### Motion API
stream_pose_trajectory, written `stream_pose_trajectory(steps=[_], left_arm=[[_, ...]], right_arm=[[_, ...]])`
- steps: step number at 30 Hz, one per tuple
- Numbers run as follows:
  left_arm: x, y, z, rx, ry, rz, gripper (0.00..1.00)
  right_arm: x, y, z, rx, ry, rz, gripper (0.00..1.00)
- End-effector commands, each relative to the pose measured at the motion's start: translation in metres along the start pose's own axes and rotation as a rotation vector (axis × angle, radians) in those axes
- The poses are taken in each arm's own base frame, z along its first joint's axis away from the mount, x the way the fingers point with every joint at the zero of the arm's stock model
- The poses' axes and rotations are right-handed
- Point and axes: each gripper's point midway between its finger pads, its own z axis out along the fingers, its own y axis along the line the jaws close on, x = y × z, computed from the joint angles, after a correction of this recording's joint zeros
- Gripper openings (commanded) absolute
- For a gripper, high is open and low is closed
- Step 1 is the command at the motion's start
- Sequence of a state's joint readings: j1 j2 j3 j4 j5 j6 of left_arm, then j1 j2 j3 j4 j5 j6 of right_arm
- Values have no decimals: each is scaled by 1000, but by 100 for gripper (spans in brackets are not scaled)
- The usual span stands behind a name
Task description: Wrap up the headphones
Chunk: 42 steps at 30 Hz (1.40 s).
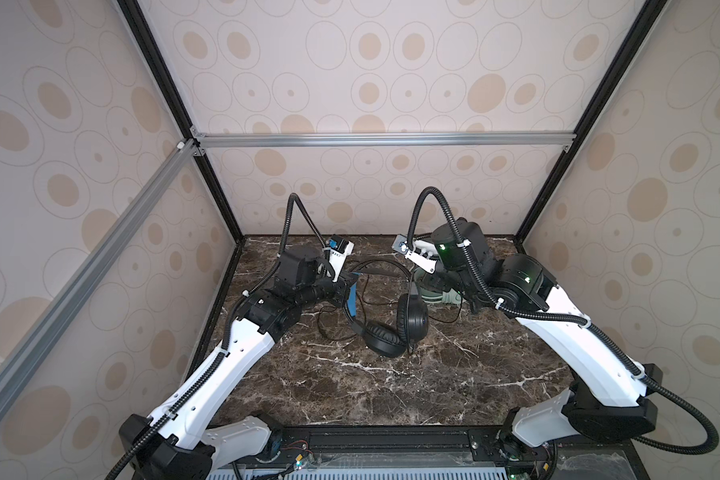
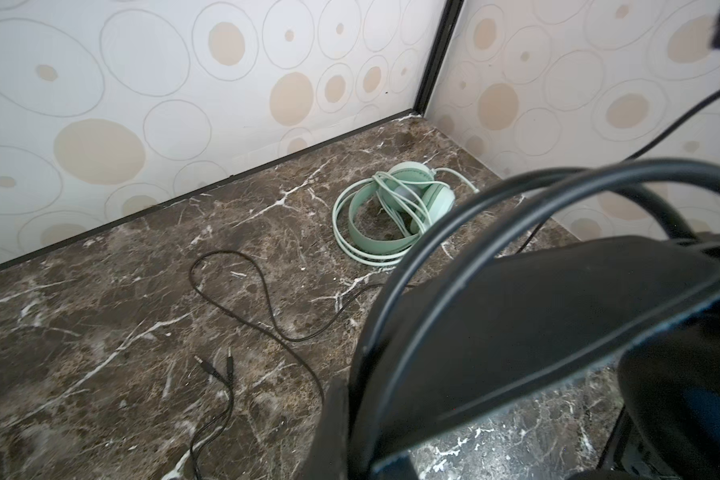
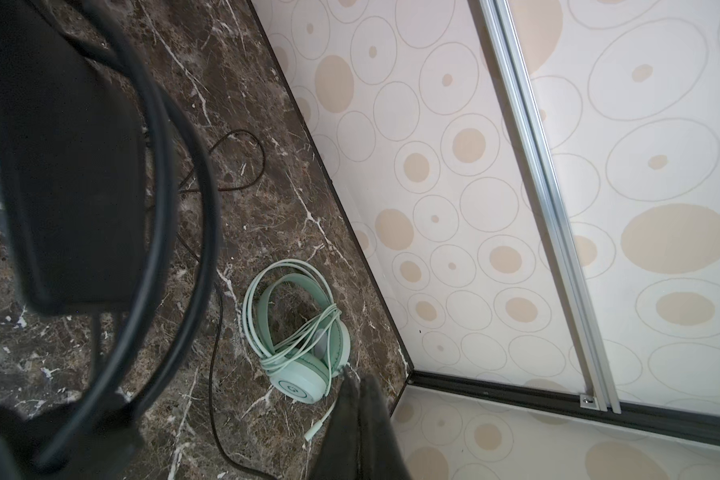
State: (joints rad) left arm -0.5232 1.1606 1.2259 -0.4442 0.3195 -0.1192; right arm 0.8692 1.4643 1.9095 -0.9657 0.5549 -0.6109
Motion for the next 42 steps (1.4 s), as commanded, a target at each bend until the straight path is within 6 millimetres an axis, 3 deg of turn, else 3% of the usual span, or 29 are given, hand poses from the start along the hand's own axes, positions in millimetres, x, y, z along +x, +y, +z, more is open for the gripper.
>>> stream_pose_trajectory(steps=[1,16,26,35,42], left_arm=[[-25,-28,-13,139,-99,10,0],[-75,-66,-39,326,-233,-17,0],[-131,-80,-78,379,-397,-35,0],[-187,-87,-122,416,-610,-116,0],[-209,-79,-138,370,-743,-209,0]], right_arm=[[1,-8,0,-17,-12,100,6],[13,-6,7,-166,-99,360,15],[15,-6,15,-257,-250,583,19],[-4,-16,23,-294,-406,722,23],[-22,-9,42,-367,-520,837,24]])
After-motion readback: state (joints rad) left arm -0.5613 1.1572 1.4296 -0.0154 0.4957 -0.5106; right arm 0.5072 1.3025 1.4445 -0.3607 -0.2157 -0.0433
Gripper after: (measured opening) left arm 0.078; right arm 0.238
